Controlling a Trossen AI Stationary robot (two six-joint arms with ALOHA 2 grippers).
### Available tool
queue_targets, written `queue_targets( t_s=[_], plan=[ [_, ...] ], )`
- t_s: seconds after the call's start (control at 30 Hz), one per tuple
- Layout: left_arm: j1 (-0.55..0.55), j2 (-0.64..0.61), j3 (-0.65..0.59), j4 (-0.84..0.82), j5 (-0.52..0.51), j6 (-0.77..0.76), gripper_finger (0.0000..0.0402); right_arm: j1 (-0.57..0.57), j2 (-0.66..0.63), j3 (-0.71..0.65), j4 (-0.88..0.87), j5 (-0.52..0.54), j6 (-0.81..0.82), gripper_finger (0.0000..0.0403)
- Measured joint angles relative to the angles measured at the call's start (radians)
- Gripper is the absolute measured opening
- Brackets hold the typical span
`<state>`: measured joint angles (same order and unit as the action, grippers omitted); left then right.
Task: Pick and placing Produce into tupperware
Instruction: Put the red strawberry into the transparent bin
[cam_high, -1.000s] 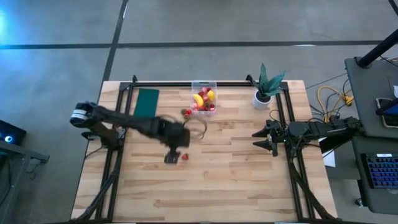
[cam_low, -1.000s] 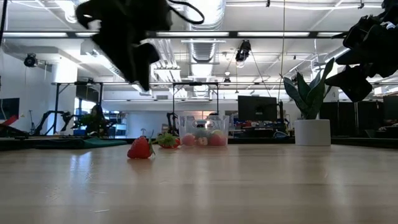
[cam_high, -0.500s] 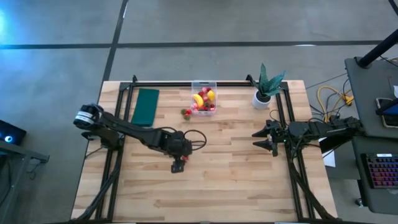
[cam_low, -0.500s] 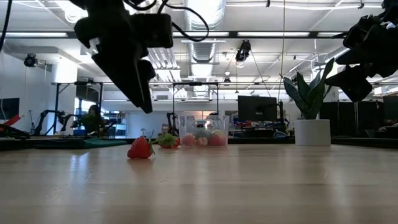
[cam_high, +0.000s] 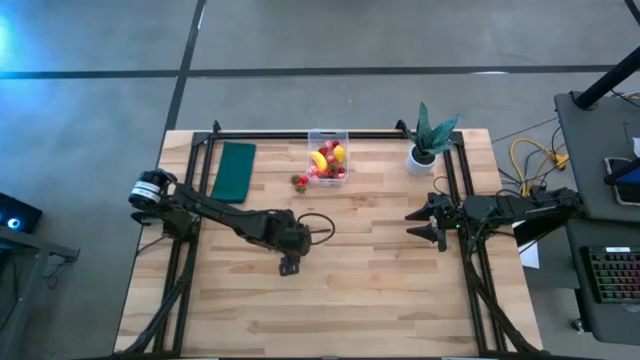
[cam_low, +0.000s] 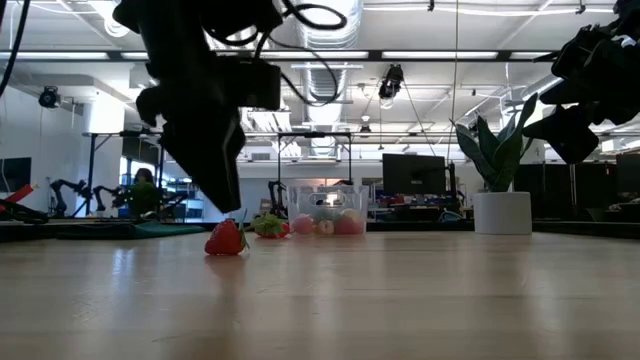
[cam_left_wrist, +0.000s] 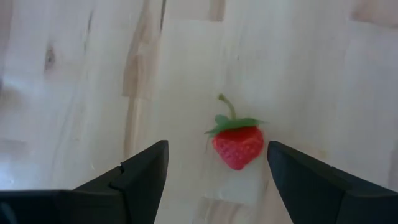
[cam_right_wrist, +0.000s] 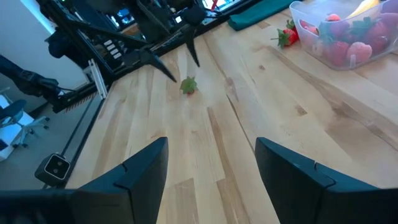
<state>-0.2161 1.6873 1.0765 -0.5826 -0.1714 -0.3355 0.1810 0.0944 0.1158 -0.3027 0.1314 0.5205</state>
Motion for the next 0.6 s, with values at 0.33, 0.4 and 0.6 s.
queue_targets(
  t_s=[0.33,0.4,0.6],
  plan=[
    [0.002,0.047,-0.005,0.058,0.017,-0.003,0.0260,0.000,-0.001,0.000,0.000,0.000,0.000,0.0233],
    [0.002,0.054,-0.005,0.050,0.017,-0.002,0.0260,0.000,-0.001,0.000,0.001,0.000,0.000,0.0233],
    [0.003,0.080,-0.005,0.055,0.017,0.000,0.0260,0.000,-0.001,0.000,0.000,0.000,0.000,0.0233]
  ],
)
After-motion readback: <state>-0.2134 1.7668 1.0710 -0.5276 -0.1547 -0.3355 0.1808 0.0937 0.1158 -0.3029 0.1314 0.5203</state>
